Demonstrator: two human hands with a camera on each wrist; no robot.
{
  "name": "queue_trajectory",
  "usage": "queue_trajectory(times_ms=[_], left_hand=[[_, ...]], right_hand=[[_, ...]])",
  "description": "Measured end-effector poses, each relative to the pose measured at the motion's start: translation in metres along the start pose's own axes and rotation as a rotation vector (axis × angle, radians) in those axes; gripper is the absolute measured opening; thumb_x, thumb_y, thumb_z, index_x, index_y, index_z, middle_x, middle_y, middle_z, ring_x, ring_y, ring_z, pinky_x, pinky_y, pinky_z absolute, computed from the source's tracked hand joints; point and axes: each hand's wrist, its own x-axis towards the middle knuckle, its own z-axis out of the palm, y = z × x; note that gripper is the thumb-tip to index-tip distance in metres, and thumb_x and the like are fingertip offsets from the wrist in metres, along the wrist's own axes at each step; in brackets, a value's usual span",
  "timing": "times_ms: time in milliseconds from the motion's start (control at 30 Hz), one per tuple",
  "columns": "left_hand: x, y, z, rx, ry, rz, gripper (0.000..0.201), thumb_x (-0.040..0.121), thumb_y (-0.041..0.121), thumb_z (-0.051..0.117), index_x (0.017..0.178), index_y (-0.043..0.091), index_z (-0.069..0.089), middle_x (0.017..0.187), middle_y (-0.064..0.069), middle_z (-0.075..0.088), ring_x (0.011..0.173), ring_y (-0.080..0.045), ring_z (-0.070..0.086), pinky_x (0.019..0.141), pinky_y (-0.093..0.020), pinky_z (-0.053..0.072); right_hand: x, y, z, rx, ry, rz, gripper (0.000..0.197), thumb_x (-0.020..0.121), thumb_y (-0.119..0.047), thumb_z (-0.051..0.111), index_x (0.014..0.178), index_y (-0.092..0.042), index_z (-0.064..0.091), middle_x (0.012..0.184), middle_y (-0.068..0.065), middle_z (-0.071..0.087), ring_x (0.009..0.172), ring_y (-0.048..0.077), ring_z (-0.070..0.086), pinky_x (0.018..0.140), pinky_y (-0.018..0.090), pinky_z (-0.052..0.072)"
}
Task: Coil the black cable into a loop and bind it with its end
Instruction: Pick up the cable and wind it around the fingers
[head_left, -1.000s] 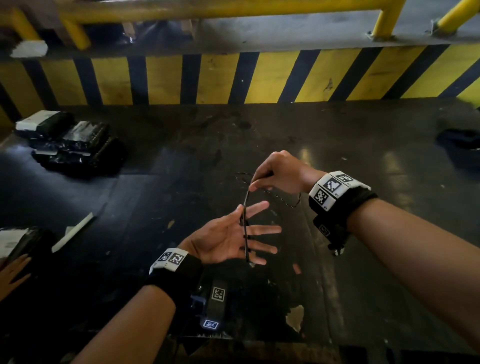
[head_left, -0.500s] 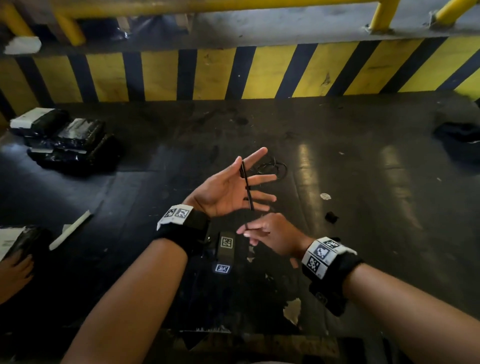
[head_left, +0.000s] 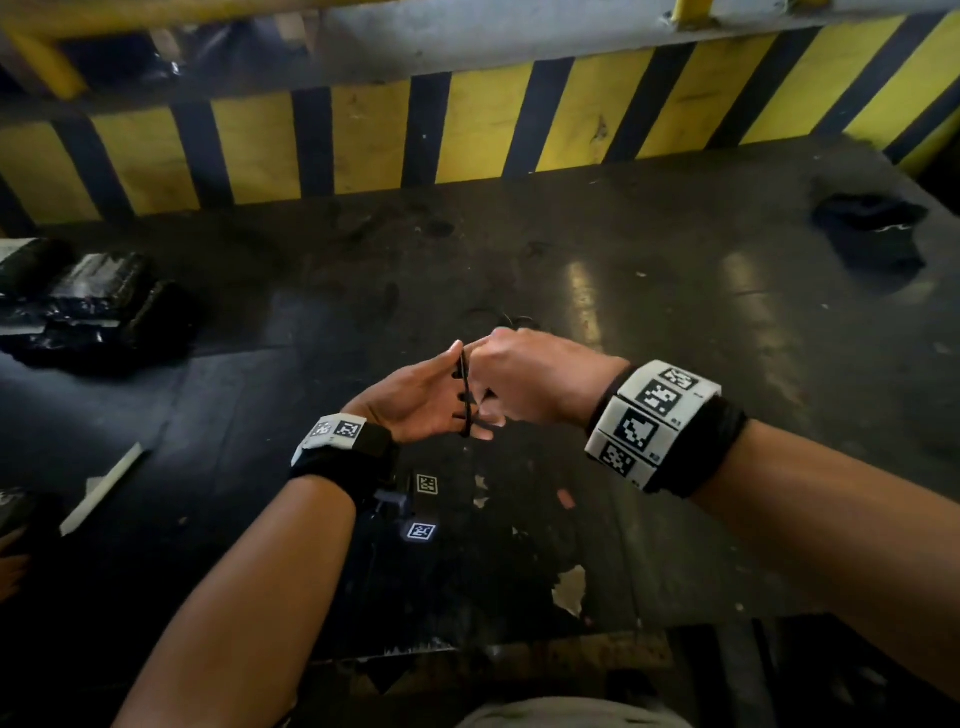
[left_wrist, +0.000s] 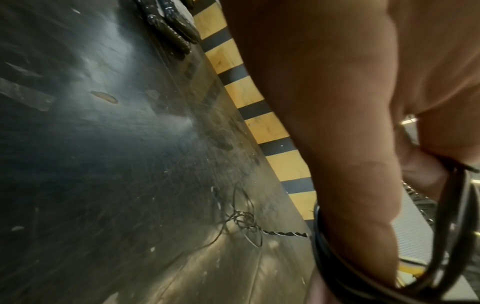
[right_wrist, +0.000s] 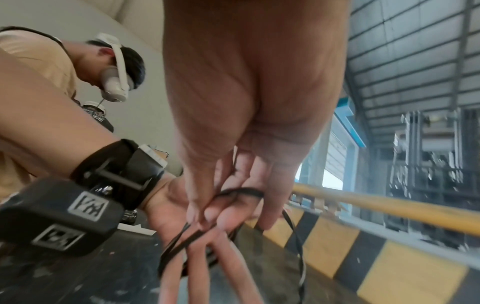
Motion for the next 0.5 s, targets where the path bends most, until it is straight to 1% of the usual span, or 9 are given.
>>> queue_trajectory(times_ms=[33,100,133,167,200,267,367,433,500], left_hand=[[0.000,0.003,0.003,0.026,0.005,-0.009,0.060,0.102,0.050,0.041,0.153,0.017,0.040,0.153,-0.031,0.040,0.133,-0.057,0.039,0.112,-0.073,0.024],[-0.003,0.008,0.009,0.047,0.011,-0.012,0.073,0.091,0.053,0.062,0.149,0.012,0.046,0.149,-0.029,0.045,0.124,-0.054,0.049,0.108,-0.066,0.036],[-0.005,0.010,0.013,0.035,0.007,-0.022,0.076,0.086,0.053,0.069,0.146,0.012,0.050,0.149,-0.026,0.045,0.121,-0.051,0.052,0.107,-0.065,0.037],[-0.005,0.010,0.014,0.015,0.001,-0.040,0.076,0.084,0.053,0.072,0.145,0.014,0.051,0.153,-0.024,0.042,0.120,-0.049,0.052,0.108,-0.067,0.034],[-0.006,0.009,0.014,-0.003,-0.007,-0.060,0.075,0.084,0.052,0.072,0.147,0.017,0.050,0.158,-0.022,0.038,0.120,-0.049,0.050,0.110,-0.069,0.030],[-0.007,0.004,0.014,0.001,-0.067,-0.089,0.069,0.092,0.052,0.060,0.153,0.026,0.041,0.162,-0.021,0.030,0.124,-0.048,0.045,0.112,-0.070,0.024],[-0.010,-0.002,0.014,-0.019,-0.172,-0.075,0.057,0.101,0.050,0.037,0.156,0.035,0.035,0.163,-0.020,0.030,0.132,-0.051,0.038,0.114,-0.072,0.019],[-0.014,-0.002,0.015,-0.045,-0.205,-0.061,0.055,0.103,0.049,0.031,0.156,0.034,0.035,0.161,-0.021,0.033,0.137,-0.057,0.030,0.115,-0.073,0.017],[-0.018,-0.003,0.014,-0.043,-0.231,-0.054,0.055,0.104,0.047,0.028,0.156,0.031,0.034,0.161,-0.023,0.032,0.141,-0.061,0.022,0.114,-0.075,0.015]], right_hand=[[0.001,-0.001,-0.006,-0.046,0.001,0.004,0.028,0.090,-0.011,0.060,0.066,-0.022,0.051,0.071,-0.004,0.055,0.060,0.020,0.060,0.054,0.031,0.047],[0.002,-0.004,-0.019,-0.131,-0.004,0.019,0.020,0.088,-0.010,0.061,0.072,-0.021,0.056,0.066,-0.005,0.045,0.056,0.021,0.052,0.052,0.028,0.039],[0.001,-0.006,-0.027,-0.155,-0.003,0.028,0.017,0.087,-0.009,0.062,0.074,-0.020,0.060,0.066,-0.004,0.044,0.054,0.021,0.050,0.051,0.027,0.037],[0.002,-0.005,-0.035,-0.165,0.010,0.034,0.015,0.086,-0.010,0.062,0.075,-0.019,0.062,0.066,-0.004,0.044,0.053,0.020,0.049,0.050,0.026,0.035],[0.003,-0.005,-0.042,-0.172,0.030,0.035,0.013,0.084,-0.011,0.063,0.074,-0.018,0.064,0.067,-0.003,0.045,0.052,0.018,0.048,0.048,0.026,0.034],[0.006,0.000,-0.056,-0.176,0.070,0.038,0.004,0.079,-0.014,0.070,0.077,-0.016,0.071,0.070,-0.002,0.051,0.053,0.019,0.050,0.049,0.025,0.035],[0.017,0.016,-0.068,-0.091,0.102,0.018,0.007,0.076,-0.023,0.081,0.082,-0.025,0.081,0.074,-0.007,0.064,0.060,0.018,0.063,0.052,0.027,0.047],[0.027,0.026,-0.066,-0.026,0.089,-0.033,0.007,0.077,-0.026,0.081,0.083,-0.029,0.083,0.080,-0.008,0.074,0.068,0.016,0.070,0.062,0.034,0.059],[0.037,0.038,-0.057,0.018,0.091,-0.104,0.008,0.080,-0.029,0.079,0.087,-0.030,0.083,0.087,-0.009,0.079,0.078,0.014,0.074,0.074,0.041,0.062]])
